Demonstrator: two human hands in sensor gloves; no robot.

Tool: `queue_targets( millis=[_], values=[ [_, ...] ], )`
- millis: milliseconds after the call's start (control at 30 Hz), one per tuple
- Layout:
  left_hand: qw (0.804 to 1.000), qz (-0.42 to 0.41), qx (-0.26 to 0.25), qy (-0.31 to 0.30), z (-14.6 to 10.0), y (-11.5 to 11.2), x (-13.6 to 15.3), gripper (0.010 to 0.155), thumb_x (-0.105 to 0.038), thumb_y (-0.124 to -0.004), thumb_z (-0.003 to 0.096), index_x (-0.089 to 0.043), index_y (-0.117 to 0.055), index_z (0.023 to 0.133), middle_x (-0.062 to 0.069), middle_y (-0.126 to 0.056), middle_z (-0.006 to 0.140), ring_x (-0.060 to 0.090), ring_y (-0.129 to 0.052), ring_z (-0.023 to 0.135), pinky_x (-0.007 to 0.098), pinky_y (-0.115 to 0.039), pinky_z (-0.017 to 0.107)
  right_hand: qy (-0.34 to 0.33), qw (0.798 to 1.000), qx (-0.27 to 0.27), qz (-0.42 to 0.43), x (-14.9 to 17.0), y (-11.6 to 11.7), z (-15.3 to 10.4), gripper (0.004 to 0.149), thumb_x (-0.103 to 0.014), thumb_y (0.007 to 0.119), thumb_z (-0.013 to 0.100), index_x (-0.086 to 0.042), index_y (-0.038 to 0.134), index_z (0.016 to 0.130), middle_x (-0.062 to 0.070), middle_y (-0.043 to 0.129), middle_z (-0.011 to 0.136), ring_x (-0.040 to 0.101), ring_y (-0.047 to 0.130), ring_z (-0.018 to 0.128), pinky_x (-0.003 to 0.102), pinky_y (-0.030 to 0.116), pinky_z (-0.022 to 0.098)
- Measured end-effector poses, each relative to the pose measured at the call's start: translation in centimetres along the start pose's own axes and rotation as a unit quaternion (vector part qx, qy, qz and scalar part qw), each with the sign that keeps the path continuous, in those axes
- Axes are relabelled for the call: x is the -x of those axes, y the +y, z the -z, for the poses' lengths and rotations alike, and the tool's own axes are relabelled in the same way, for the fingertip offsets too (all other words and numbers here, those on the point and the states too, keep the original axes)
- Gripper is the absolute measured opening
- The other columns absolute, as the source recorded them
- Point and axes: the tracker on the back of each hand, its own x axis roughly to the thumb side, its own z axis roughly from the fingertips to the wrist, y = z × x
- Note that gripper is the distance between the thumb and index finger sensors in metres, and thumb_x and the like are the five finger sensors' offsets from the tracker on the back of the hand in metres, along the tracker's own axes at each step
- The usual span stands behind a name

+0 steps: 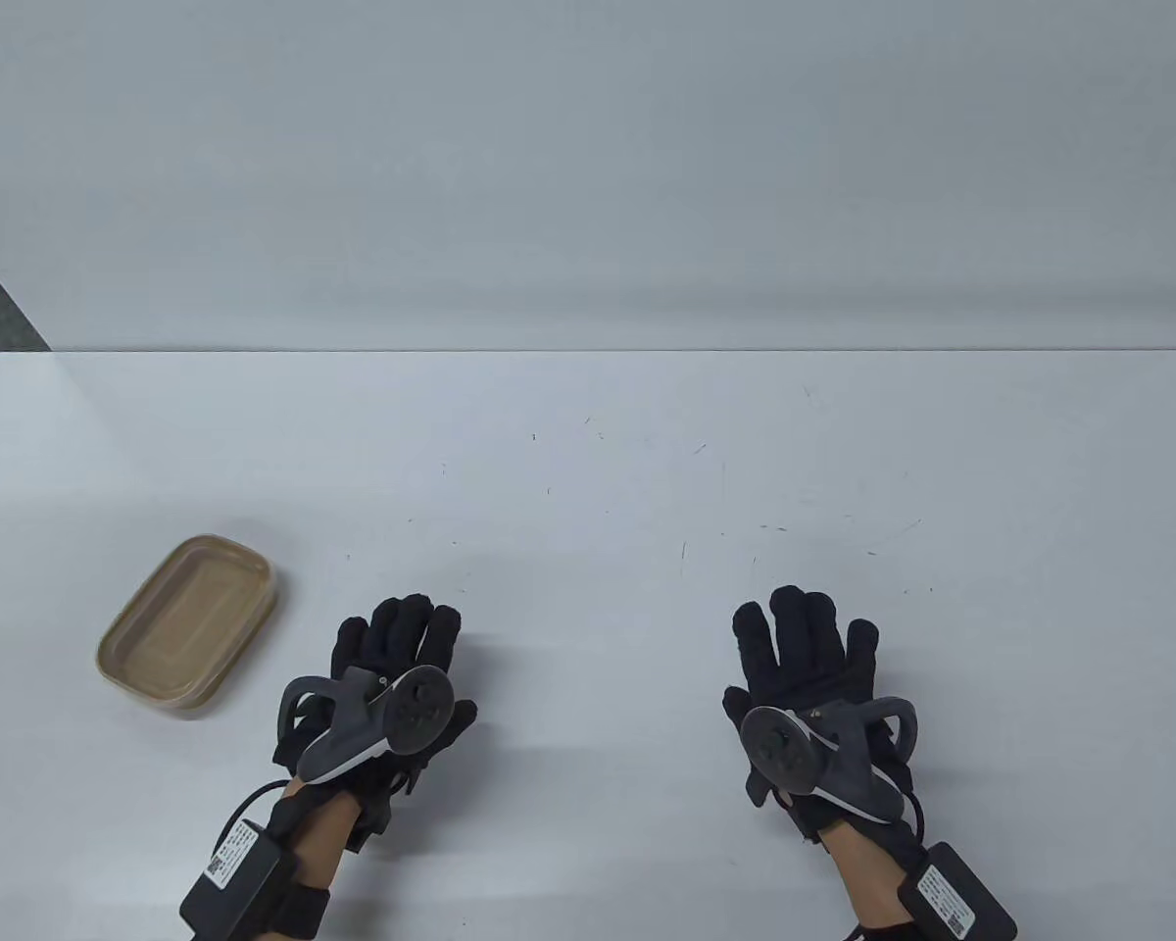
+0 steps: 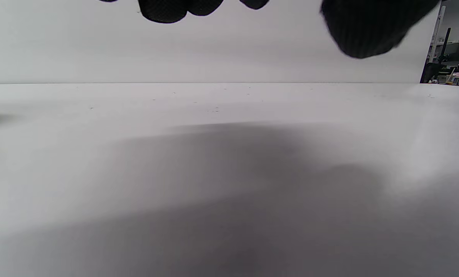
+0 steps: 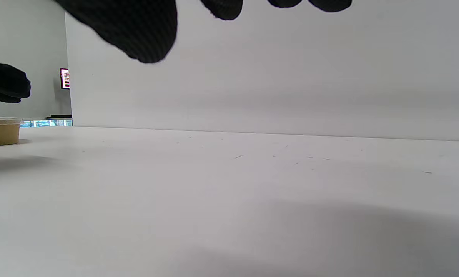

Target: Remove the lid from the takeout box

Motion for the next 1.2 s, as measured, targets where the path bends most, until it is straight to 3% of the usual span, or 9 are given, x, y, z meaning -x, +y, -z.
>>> queue_targets(
  millis=[667, 733, 800, 900, 933, 967, 1033, 1100, 1200],
  values=[
    [1.0, -0.004, 0.005, 0.01, 0.0, 0.0, 0.3, 0.093, -0.059, -0.075, 0.0419, -0.022, -0.03, 0.114, 0.021, -0.031, 0.121, 0.049, -0.042, 0.115, 0.074, -0.039, 0.079, -0.004, 1.0, -0.005, -0.006, -0.4, 0.2, 0.1, 0.078, -0.046, 0.073, 0.048, -0.012, 0.04, 0.11, 0.026, 0.035, 0.113, 0.057, 0.047, 0.097, 0.081, 0.048, 0.063],
    [1.0, -0.002, -0.013, 0.024, -0.2, 0.9, 0.8, 0.092, -0.059, -0.075, 0.0418, -0.022, -0.03, 0.113, 0.02, -0.031, 0.121, 0.048, -0.042, 0.115, 0.073, -0.039, 0.079, -0.004, 1.0, -0.002, -0.007, -0.4, 0.1, 0.0, 0.078, -0.046, 0.073, 0.048, -0.012, 0.04, 0.11, 0.026, 0.036, 0.113, 0.057, 0.048, 0.097, 0.081, 0.048, 0.063],
    [0.994, -0.007, -0.09, 0.066, -1.2, 3.4, 2.5, 0.091, -0.059, -0.075, 0.0417, -0.022, -0.033, 0.113, 0.019, -0.035, 0.12, 0.047, -0.045, 0.115, 0.073, -0.041, 0.079, -0.003, 1.0, 0.0, -0.006, -0.3, 0.0, 0.0, 0.078, -0.045, 0.073, 0.048, -0.011, 0.04, 0.11, 0.027, 0.036, 0.113, 0.057, 0.049, 0.097, 0.081, 0.048, 0.063],
    [0.959, -0.083, -0.221, 0.156, -3.9, 7.1, 6.5, 0.088, -0.058, -0.075, 0.0429, -0.021, -0.037, 0.113, 0.019, -0.04, 0.12, 0.048, -0.049, 0.113, 0.072, -0.043, 0.079, 0.001, 1.0, 0.004, -0.004, -0.2, 0.0, 0.0, 0.077, -0.045, 0.073, 0.048, -0.011, 0.041, 0.11, 0.026, 0.037, 0.113, 0.057, 0.049, 0.097, 0.081, 0.049, 0.063],
    [0.928, -0.136, -0.275, 0.21, -5.4, 8.4, 9.0, 0.087, -0.058, -0.074, 0.0436, -0.02, -0.037, 0.113, 0.02, -0.04, 0.119, 0.048, -0.051, 0.112, 0.072, -0.044, 0.078, 0.003, 1.0, 0.001, -0.003, -0.2, 0.0, 0.0, 0.077, -0.045, 0.073, 0.049, -0.011, 0.041, 0.11, 0.026, 0.037, 0.113, 0.057, 0.049, 0.097, 0.081, 0.049, 0.063],
    [0.91, -0.164, -0.297, 0.24, -6.1, 8.7, 10.3, 0.087, -0.057, -0.074, 0.0445, -0.019, -0.036, 0.113, 0.021, -0.04, 0.119, 0.049, -0.052, 0.111, 0.072, -0.046, 0.077, 0.003, 1.0, 0.001, -0.003, -0.2, 0.0, 0.0, 0.077, -0.045, 0.073, 0.049, -0.011, 0.041, 0.11, 0.027, 0.037, 0.113, 0.057, 0.049, 0.097, 0.081, 0.049, 0.063],
    [0.835, -0.253, -0.35, 0.341, -8.5, 8.9, 14.4, 0.091, -0.055, -0.072, 0.0463, -0.014, -0.024, 0.112, 0.026, -0.03, 0.116, 0.051, -0.052, 0.106, 0.072, -0.046, 0.074, 0.003, 1.0, 0.001, -0.004, -0.2, 0.0, -0.1, 0.077, -0.044, 0.073, 0.049, -0.011, 0.041, 0.11, 0.027, 0.037, 0.113, 0.057, 0.05, 0.097, 0.081, 0.05, 0.063],
    [0.78, -0.29, -0.347, 0.433, -10.2, 8.1, 17.4, 0.091, -0.051, -0.074, 0.0465, -0.008, -0.024, 0.11, 0.032, -0.031, 0.112, 0.049, -0.064, 0.096, 0.067, -0.057, 0.068, 0.002, 1.0, 0.002, -0.002, -0.2, 0.0, 0.0, 0.077, -0.044, 0.073, 0.049, -0.011, 0.041, 0.11, 0.027, 0.038, 0.113, 0.057, 0.05, 0.096, 0.08, 0.05, 0.063],
    [0.722, -0.386, -0.262, 0.511, -11.5, 4.3, 22.2, 0.092, -0.05, -0.075, 0.0475, -0.007, -0.023, 0.11, 0.033, -0.037, 0.109, 0.045, -0.073, 0.086, 0.063, -0.064, 0.062, 0.001, 1.0, -0.004, 0.0, -0.2, 0.2, 0.0, 0.077, -0.044, 0.073, 0.049, -0.011, 0.041, 0.11, 0.027, 0.039, 0.113, 0.057, 0.052, 0.096, 0.08, 0.052, 0.063]
  ],
)
